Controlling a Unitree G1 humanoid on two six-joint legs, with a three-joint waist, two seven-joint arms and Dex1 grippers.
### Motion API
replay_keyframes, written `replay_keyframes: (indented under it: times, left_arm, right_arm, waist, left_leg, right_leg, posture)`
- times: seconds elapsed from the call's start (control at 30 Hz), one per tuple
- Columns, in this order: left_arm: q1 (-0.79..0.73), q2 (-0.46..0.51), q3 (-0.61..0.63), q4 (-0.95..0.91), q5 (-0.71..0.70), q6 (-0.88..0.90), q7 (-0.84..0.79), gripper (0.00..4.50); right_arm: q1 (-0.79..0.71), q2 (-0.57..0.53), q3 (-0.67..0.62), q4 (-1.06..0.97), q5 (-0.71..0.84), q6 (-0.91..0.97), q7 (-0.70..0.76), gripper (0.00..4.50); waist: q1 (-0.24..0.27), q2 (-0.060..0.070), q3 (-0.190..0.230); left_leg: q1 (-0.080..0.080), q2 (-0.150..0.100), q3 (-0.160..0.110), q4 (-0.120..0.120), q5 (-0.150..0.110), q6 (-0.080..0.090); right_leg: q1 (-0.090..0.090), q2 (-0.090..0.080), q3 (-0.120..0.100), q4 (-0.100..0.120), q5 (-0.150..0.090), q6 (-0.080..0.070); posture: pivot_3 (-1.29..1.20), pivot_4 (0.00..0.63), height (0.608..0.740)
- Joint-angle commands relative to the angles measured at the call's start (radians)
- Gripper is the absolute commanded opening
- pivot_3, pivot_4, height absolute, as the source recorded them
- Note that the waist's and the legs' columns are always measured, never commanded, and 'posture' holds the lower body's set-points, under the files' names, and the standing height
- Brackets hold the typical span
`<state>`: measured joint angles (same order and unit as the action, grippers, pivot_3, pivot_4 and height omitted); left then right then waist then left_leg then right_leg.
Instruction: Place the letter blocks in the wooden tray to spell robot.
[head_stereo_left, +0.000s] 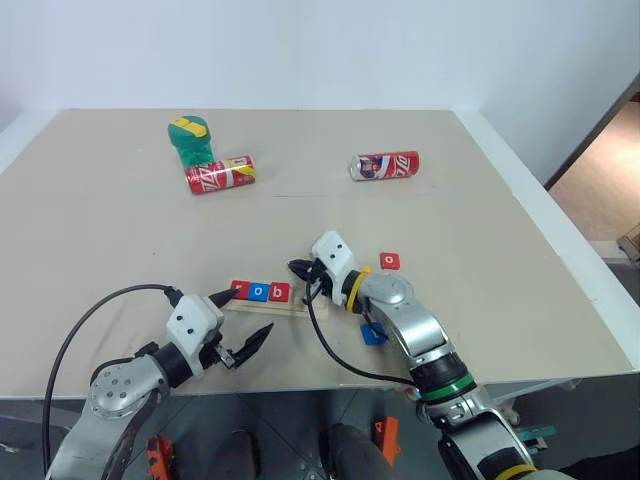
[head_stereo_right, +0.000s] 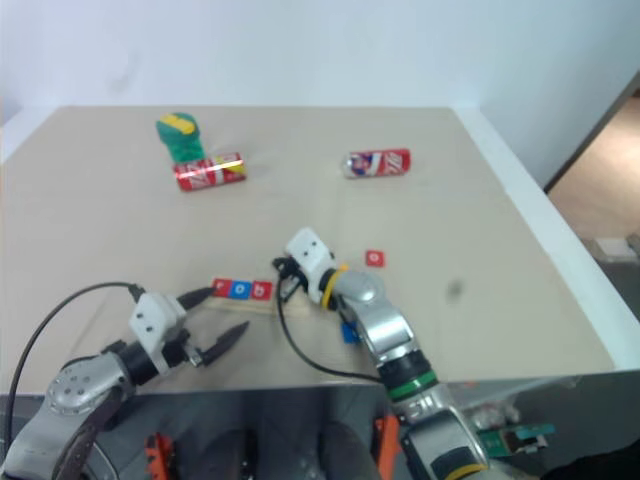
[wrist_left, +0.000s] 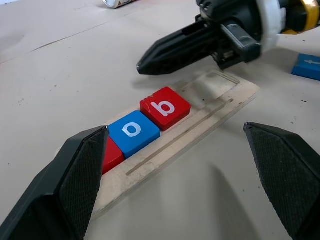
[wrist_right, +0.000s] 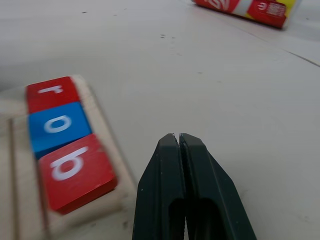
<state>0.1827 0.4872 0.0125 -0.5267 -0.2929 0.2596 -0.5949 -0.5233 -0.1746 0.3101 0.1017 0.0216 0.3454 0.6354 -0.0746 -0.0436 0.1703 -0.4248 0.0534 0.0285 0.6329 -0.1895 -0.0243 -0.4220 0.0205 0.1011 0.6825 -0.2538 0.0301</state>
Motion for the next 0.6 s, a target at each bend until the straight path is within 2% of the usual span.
replay_keyframes:
  times: [0.03,0.6]
  left_arm:
    - [-0.006,0.011,0.029,-0.019,0.000,-0.017,0.003,4.50]
    - [0.005,0.014,0.005,-0.002,0.031,-0.044,-0.012,4.50]
  right_arm:
    - [0.013,-0.005,0.015,-0.072,0.001,0.001,0.013,0.06]
    - [0.016,-0.019,0.045,-0.093,-0.004,-0.009,0.029,0.06]
  waist:
    - [0.000,0.000,0.000]
    - [0.000,0.000,0.000]
  left_leg:
    - [0.000,0.000,0.000,0.000,0.000,0.000]
    - [0.000,0.001,0.000,0.000,0.000,0.000]
  right_leg:
    - [0.000,0.000,0.000,0.000,0.000,0.000]
    - [0.000,0.001,0.000,0.000,0.000,0.000]
  posture:
    - [0.00,0.150,0.740]
    - [0.00,0.150,0.740]
